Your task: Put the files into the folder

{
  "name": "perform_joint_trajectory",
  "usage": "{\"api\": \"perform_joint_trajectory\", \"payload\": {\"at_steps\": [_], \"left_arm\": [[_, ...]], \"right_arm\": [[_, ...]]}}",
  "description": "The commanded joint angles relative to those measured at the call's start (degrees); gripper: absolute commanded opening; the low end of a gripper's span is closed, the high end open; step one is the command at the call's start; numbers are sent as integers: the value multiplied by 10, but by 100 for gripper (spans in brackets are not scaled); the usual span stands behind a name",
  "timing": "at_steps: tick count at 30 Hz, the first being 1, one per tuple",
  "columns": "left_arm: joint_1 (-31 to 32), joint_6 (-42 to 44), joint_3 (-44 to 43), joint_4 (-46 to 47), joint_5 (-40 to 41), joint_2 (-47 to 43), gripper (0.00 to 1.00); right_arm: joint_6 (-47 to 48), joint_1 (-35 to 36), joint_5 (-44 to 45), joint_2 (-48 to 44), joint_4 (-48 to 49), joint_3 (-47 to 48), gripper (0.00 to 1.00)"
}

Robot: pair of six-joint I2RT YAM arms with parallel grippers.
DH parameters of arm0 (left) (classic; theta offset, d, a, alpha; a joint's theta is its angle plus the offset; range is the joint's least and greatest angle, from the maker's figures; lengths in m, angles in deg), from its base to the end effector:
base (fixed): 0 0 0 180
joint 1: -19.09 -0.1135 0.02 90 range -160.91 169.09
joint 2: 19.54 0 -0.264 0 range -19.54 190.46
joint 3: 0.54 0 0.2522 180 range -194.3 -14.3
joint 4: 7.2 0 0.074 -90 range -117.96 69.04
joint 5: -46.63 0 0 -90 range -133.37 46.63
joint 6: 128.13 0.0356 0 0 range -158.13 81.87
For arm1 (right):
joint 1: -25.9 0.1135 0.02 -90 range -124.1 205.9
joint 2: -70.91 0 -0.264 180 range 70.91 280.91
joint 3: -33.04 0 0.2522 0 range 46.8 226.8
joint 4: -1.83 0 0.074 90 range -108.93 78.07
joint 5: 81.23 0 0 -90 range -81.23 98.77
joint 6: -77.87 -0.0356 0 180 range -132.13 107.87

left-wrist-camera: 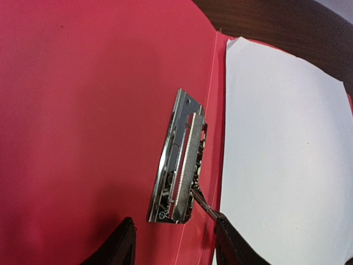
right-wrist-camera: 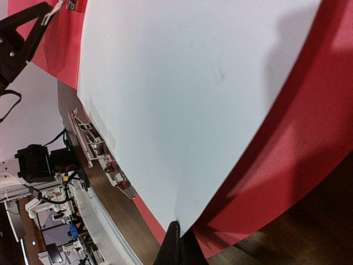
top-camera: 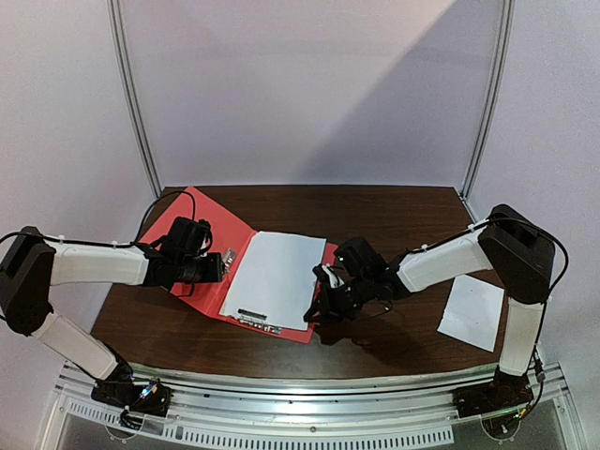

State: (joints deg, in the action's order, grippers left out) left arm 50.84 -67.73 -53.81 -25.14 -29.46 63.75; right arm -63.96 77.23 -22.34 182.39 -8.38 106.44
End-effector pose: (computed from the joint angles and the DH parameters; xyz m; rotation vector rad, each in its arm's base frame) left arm 0.2428 -0.1402 0.1689 -0.0670 2.3859 -0.2173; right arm 0.2260 0.3119 0.1256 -0.2845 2.7997 1.3193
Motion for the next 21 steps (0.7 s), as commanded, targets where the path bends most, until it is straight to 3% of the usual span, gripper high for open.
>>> {"api": "perform_joint_trajectory", "payload": {"at_steps": [1,21], "left_arm": [[8,1,-8,-1,2,5,49],[8,4,-11,-4,2,4,49]], "right_arm": [[4,6,20,16,-15,12,0],[11,18,31,8,-65,18,4]]}}
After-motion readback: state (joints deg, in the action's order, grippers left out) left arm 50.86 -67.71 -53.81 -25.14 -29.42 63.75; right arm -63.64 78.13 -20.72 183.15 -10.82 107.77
